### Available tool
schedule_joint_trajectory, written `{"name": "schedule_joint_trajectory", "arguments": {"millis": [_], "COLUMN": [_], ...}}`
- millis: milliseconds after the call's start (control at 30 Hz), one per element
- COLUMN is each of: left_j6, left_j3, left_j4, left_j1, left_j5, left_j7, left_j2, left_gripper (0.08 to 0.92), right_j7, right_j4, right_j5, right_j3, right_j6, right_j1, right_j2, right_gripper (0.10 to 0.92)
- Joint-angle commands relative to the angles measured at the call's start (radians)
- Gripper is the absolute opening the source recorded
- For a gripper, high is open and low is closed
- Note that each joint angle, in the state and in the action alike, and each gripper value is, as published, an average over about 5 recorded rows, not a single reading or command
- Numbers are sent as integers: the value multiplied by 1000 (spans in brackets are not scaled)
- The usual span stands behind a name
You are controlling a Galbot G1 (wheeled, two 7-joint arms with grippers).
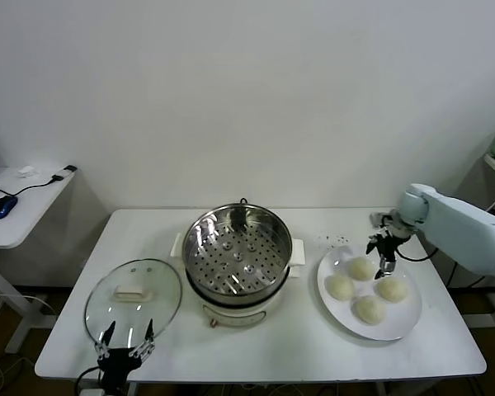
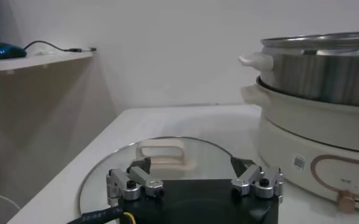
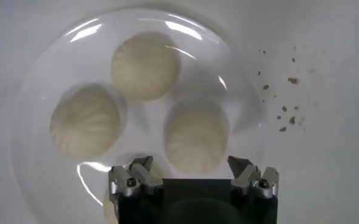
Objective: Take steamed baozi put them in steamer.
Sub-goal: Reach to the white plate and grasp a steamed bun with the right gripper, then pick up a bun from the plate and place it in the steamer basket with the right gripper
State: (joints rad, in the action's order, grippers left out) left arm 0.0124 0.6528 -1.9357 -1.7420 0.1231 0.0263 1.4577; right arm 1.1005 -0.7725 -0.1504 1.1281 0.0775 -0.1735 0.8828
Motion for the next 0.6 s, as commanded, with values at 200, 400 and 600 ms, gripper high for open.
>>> {"name": "schedule_joint_trajectory", "arguments": {"millis": [200, 400, 600], "left_j6": [0, -4, -5], "left_j3": [-2, -5, -9], "left_j4": [2, -4, -12], "left_j1": [1, 7, 3], "left_j5": [-3, -3, -10], "left_j7": [0, 0, 0], "left_j2": [2, 6, 10], "left_gripper": [823, 823, 823], "right_j7": [-15, -28, -14], "right_j4": [33, 25, -41], "right_j5": [24, 30, 24], "right_j3": [-42, -62, -65], "right_j6": [6, 1, -7], "right_j1": [37, 49, 13], "right_j2": [30, 29, -4], "right_gripper": [769, 665, 645]}}
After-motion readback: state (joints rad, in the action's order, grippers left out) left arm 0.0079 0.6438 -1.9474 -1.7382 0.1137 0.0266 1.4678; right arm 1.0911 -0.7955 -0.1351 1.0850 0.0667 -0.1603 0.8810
